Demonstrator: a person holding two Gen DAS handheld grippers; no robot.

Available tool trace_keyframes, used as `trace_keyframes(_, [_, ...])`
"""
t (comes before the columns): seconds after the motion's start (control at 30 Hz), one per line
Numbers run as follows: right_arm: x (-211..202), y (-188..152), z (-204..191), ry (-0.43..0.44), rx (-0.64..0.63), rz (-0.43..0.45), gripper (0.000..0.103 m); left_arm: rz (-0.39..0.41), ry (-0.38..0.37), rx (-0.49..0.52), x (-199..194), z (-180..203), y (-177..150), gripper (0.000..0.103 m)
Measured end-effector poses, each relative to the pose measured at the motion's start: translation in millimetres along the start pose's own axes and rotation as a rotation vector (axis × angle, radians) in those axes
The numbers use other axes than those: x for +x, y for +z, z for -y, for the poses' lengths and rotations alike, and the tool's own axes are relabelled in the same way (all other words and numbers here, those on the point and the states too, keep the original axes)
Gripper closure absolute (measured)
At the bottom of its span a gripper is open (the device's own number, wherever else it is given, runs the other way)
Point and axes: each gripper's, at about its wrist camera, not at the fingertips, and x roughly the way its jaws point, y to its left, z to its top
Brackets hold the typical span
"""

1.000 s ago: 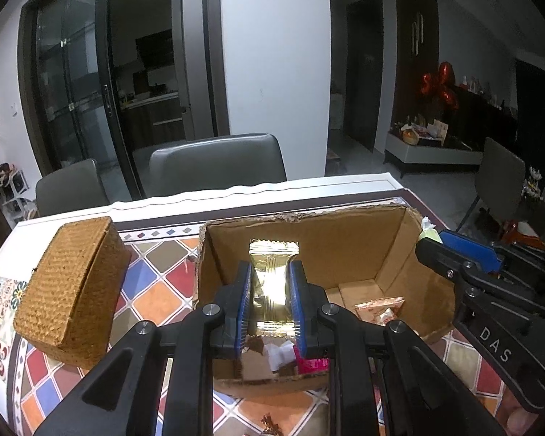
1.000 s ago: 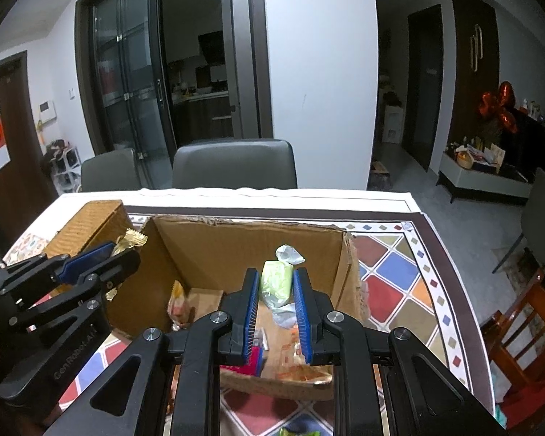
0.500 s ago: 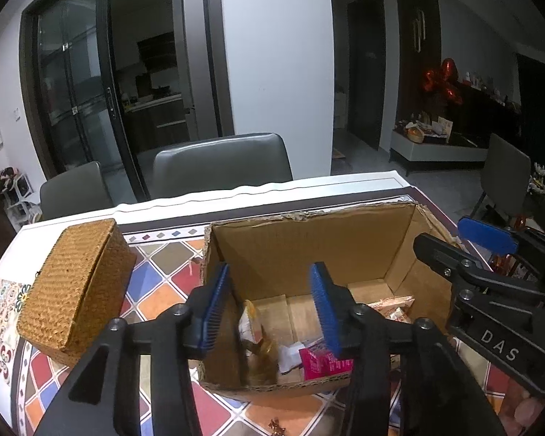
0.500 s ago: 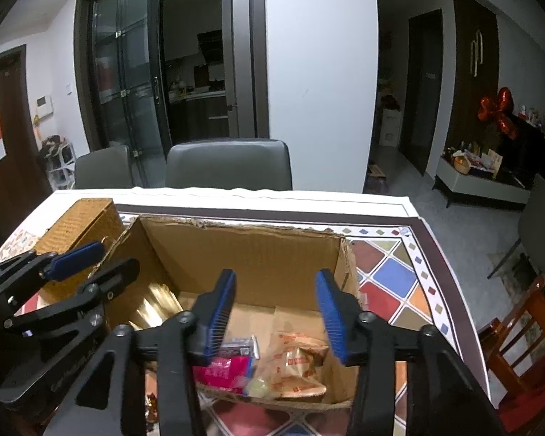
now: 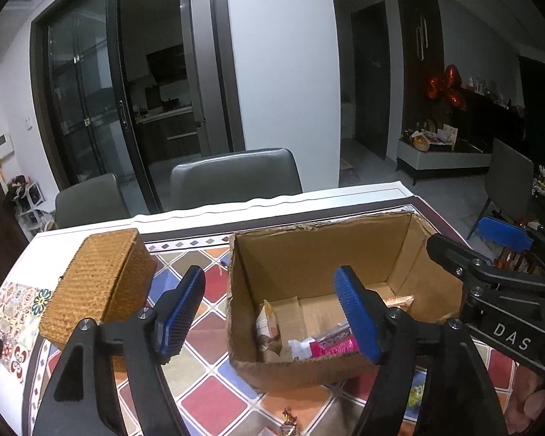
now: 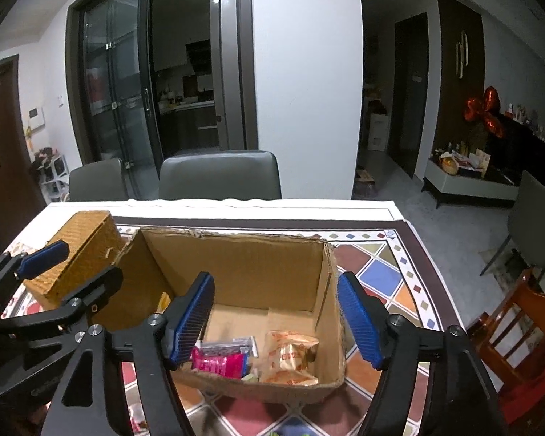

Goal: Organize snacks
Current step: 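Withdraw both open tools from the box toward the remaining snacks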

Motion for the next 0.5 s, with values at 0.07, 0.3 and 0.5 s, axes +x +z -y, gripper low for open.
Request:
trace_keyframes(0.07, [-6, 0, -1, -0.002, 0.0, 0.004, 0.031, 0.005, 0.004, -0.002, -7, -1, -1, 0.027])
trace_keyframes(0.3, [-30, -4, -5, -0.016, 0.001, 0.019, 0.024, 0.026, 0.016, 0.006, -33, -5, -6, 0.021])
trace_keyframes(0.5, [-50, -8, -7, -0.033, 0.002, 0.02, 0.023, 0.034, 0.021, 0.014, -52, -5, -13, 0.02])
